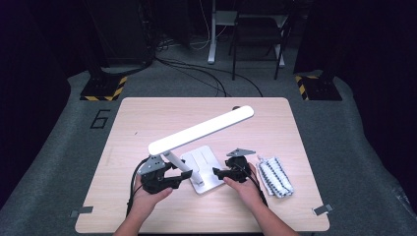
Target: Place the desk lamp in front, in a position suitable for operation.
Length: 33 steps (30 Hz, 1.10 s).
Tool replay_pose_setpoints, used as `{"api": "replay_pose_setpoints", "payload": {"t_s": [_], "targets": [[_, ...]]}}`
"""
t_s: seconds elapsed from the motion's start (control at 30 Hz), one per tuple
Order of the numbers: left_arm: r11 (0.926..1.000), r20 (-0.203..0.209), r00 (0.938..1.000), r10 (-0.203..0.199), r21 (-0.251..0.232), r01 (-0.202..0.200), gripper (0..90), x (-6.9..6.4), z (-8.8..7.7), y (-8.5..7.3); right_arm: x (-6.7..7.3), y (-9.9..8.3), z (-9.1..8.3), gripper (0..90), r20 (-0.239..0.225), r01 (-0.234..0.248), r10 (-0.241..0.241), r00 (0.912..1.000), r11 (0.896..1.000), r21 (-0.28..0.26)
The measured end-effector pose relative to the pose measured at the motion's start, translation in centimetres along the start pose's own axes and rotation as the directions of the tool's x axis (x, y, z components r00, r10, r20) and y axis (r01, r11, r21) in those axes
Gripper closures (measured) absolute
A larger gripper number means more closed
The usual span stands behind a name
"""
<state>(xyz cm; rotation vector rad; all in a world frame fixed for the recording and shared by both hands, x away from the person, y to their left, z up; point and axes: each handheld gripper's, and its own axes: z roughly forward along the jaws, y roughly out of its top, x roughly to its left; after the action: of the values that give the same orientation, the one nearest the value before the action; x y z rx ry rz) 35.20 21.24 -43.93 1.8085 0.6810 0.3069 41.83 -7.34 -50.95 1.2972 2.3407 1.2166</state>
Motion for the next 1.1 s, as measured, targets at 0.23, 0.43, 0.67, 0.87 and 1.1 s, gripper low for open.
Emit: {"api": "replay_pose_setpoints", "payload": {"t_s": [0.23, 0.43, 0.67, 0.87, 1.1], "targets": [[1.0000, 0.003, 1.0000, -0.003, -0.001, 0.003, 49.0, 0.0, 0.1, 0.0, 0.4, -0.6, -0.2, 34.0, 0.004, 0.016, -0.016, 0.9999, 1.000, 0.017], [1.0000, -0.003, 1.0000, -0.005, 0.004, 0.005, 49.2, 0.0, 0.1, 0.1, 0.4, -0.9, 0.1, 35.4, -0.031, 0.005, -0.003, 0.9995, 0.999, 0.037], [0.9992, -0.028, 0.9988, 0.040, 0.002, -0.040, 52.0, -0.5, -0.1, 0.0, 1.1, -1.1, 0.3, 34.6, -0.049, 0.012, -0.010, 0.9988, 0.999, 0.043], [0.9981, -0.020, 0.9980, 0.061, 0.015, -0.060, 52.5, -0.5, -0.7, -0.1, 1.6, -1.2, -0.3, 35.0, -0.041, 0.020, -0.019, 0.9990, 0.999, 0.026], [0.9972, -0.005, 0.9974, 0.073, 0.020, -0.072, 52.5, -0.5, -1.1, -0.2, 1.6, -1.1, -2.1, 35.1, -0.028, -0.013, 0.013, 0.9995, 1.000, -0.013]]}}
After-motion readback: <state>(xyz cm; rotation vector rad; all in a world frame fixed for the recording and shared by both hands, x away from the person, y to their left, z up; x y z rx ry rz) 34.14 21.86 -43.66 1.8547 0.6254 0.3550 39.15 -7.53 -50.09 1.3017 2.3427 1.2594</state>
